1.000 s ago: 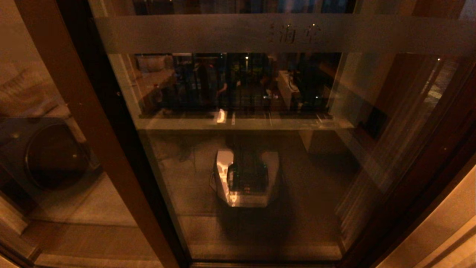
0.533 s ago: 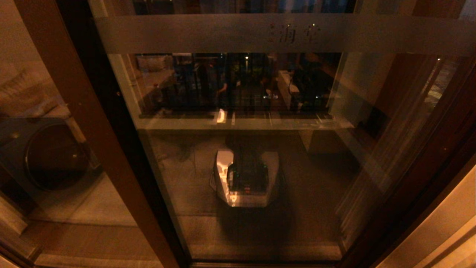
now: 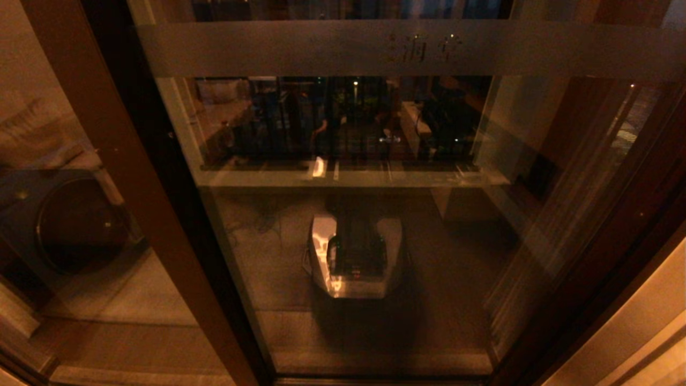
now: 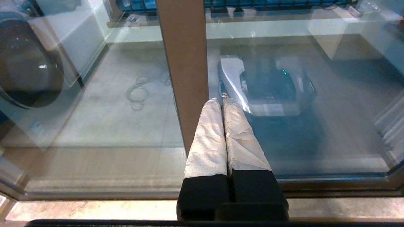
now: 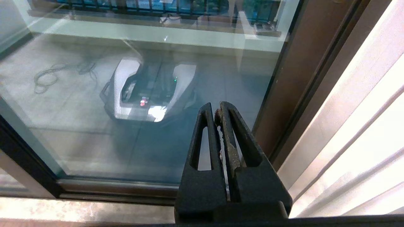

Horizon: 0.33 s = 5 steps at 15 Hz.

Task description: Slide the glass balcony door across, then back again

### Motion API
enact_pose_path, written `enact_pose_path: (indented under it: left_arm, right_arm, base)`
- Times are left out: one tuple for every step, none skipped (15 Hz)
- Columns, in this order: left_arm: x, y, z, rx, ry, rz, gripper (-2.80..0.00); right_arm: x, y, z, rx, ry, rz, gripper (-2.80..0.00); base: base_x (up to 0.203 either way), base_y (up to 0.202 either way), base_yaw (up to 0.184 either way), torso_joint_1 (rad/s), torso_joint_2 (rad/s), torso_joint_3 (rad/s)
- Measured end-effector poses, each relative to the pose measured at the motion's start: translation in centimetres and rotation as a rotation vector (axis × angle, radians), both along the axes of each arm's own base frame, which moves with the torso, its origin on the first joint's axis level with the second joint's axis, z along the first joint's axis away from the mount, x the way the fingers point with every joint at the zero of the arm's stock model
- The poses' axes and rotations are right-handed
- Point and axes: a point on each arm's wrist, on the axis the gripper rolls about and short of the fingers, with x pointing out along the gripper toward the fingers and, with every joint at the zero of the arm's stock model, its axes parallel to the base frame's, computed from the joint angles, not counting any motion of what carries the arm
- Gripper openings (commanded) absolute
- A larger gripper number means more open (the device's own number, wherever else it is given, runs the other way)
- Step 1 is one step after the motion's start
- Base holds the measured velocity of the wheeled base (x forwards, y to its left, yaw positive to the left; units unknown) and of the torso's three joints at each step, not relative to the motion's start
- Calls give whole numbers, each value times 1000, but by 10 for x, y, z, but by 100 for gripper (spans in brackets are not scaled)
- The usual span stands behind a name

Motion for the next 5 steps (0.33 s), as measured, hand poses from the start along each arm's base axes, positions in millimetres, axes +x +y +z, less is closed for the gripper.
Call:
enact_pose_path:
  left_arm:
    - [0, 0, 0, 0, 0, 0, -280]
    - [0, 0, 0, 0, 0, 0, -280]
    - [0, 0, 0, 0, 0, 0, -280]
    - [0, 0, 0, 0, 0, 0, -280]
    - [0, 0, 0, 0, 0, 0, -280]
  right_arm:
    - [0, 0, 0, -7, 0, 1, -280]
    - [0, 0, 0, -27, -1, 4, -280]
    - [0, 0, 0, -42, -1, 8, -280]
    - [0, 0, 0, -39, 0, 8, -280]
    - [0, 0, 0, -28, 1, 5, -280]
  base:
    - [0, 0, 0, 0, 0, 0]
    - [0, 0, 0, 0, 0, 0]
    - [0, 0, 0, 0, 0, 0]
    - [0, 0, 0, 0, 0, 0]
    - [0, 0, 0, 0, 0, 0]
